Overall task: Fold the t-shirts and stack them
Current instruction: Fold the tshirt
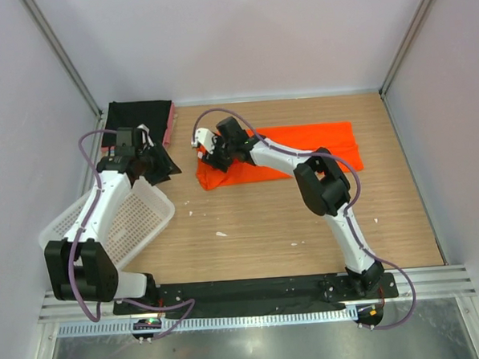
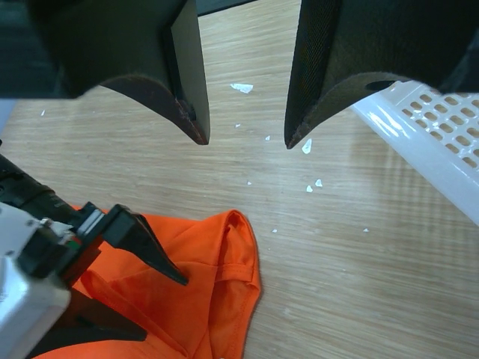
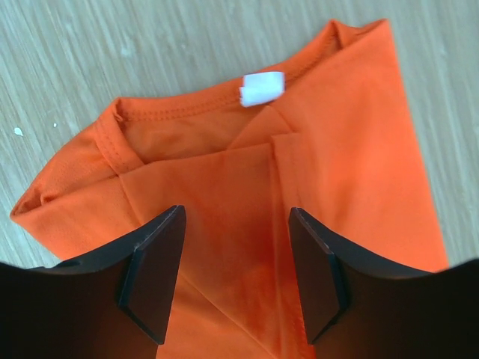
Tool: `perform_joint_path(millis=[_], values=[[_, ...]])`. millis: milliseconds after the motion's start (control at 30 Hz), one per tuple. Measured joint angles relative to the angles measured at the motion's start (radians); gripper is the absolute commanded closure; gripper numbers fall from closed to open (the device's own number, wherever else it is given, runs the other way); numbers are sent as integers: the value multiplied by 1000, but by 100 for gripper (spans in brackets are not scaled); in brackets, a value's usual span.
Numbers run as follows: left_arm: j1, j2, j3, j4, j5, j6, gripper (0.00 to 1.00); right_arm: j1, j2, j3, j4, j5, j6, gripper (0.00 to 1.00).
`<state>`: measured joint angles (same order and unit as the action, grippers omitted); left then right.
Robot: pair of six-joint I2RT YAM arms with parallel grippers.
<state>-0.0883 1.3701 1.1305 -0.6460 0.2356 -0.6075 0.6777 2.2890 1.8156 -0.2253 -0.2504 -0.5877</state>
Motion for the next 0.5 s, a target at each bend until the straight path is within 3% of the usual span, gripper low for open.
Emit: perform_joint_path(millis=[500], values=[[0, -8, -26, 2, -14, 18, 54, 27, 63, 27, 54, 158, -66, 58]])
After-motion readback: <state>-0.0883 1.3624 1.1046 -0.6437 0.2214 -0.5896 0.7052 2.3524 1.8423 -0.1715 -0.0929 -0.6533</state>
